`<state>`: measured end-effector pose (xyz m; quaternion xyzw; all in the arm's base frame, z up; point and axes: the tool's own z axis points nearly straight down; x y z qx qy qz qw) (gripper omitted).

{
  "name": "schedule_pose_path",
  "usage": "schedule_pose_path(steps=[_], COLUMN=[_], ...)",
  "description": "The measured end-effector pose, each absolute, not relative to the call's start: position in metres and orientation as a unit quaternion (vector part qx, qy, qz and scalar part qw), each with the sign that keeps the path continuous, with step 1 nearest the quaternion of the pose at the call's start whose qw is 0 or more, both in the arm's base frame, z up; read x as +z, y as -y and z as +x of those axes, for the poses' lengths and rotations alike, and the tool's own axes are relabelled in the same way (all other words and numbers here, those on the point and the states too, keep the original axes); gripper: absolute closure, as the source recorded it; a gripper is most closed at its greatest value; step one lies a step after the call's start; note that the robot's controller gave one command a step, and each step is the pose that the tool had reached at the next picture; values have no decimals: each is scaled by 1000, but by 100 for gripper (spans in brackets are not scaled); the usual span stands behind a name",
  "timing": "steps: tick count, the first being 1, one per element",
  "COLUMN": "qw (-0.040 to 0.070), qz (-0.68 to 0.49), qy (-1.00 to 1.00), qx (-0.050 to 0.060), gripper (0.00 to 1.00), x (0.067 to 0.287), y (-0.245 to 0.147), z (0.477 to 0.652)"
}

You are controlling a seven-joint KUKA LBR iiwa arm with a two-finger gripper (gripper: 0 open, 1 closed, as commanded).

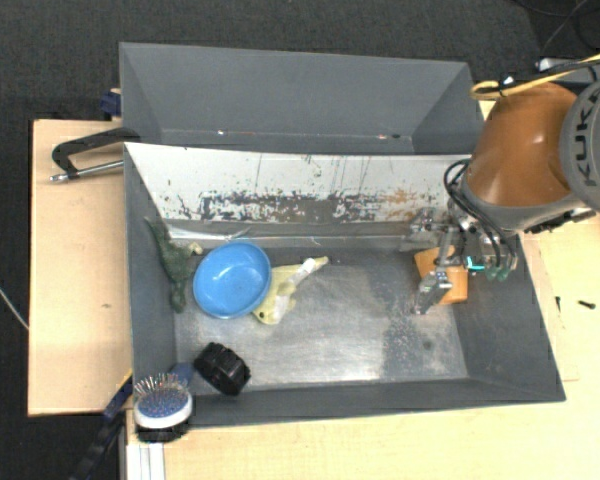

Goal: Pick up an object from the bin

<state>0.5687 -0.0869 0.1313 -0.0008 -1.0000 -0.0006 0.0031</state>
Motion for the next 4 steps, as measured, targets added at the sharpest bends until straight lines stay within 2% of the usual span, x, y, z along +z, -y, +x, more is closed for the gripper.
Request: schedule_pose_path(steps=[1, 2, 3, 4], qw=[0, -3, -4, -1], qz=[41, 29, 20, 2], qy=[999, 1000, 1000, 1000], qx=[-6, -1, 0, -2], gripper=[0, 0, 0, 0], x=[72, 103, 101, 79], y=[144, 120, 121, 120], z=[588, 582, 594, 607])
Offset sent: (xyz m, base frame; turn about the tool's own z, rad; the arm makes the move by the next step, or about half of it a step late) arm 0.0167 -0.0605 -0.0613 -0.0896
